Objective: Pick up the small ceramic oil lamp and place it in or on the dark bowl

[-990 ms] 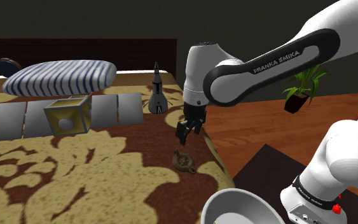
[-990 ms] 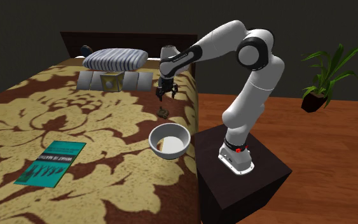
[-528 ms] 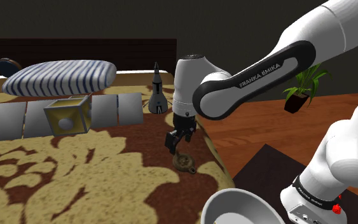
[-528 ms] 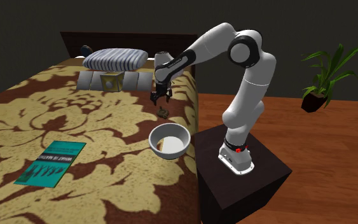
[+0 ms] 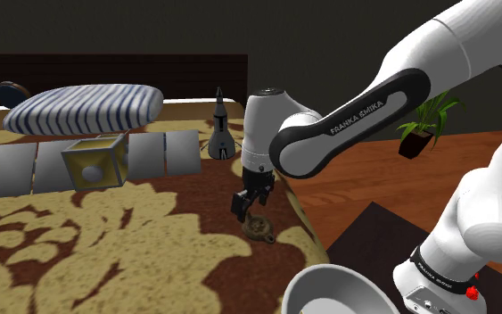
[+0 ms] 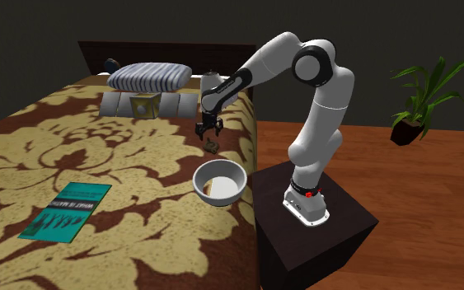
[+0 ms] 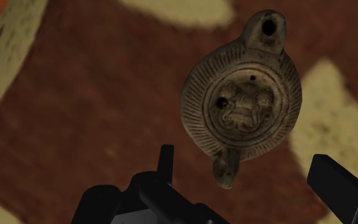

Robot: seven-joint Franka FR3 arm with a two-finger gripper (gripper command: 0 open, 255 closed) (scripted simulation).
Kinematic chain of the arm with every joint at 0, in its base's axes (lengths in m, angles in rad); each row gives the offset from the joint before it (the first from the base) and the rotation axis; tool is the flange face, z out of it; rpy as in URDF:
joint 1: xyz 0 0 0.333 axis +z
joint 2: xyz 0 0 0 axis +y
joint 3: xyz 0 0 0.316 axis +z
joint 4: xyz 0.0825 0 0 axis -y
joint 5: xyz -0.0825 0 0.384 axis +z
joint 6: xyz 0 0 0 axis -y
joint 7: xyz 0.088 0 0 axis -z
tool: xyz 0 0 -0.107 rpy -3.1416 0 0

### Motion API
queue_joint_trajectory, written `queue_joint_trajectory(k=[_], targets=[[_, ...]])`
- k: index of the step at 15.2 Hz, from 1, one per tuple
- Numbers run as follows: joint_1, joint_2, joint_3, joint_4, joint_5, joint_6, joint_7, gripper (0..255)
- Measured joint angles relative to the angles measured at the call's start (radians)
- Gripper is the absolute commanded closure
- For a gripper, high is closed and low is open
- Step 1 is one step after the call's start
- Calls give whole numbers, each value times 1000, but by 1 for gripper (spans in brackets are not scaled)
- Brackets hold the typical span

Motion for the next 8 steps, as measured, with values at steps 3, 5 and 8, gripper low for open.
queue_joint_trajectory(k=[3, 5, 8], targets=[[0, 1, 0, 0, 0, 1, 0, 255], [0, 1, 0, -1, 0, 1, 0, 255], [0, 0, 0, 0, 0, 2, 0, 255]])
